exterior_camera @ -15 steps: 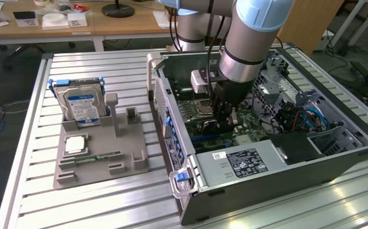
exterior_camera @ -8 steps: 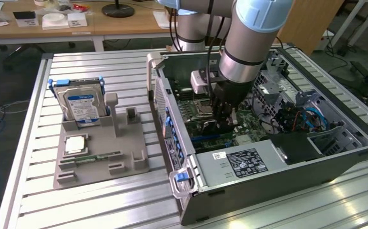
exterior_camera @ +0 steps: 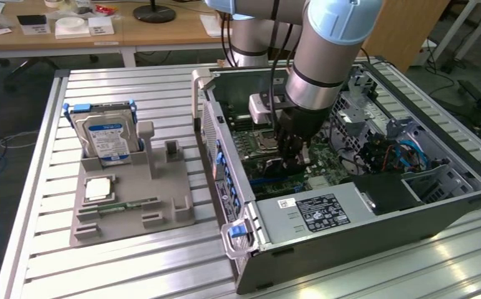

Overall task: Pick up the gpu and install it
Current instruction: 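Insert the gpu into the slot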

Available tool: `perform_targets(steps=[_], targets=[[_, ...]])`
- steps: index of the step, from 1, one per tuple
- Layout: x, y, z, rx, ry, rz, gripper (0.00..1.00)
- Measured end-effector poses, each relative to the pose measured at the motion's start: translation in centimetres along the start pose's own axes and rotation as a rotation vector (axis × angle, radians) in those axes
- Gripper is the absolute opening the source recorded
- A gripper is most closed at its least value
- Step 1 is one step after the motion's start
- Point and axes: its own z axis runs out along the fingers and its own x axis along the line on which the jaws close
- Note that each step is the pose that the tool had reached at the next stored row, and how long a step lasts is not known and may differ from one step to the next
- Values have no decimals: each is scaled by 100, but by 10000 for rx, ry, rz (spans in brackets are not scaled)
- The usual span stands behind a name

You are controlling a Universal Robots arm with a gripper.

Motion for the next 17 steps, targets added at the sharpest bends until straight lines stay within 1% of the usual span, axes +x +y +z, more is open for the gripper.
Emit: perform_targets(steps=[17], targets=[[13,0,25,-2,5,0,27]])
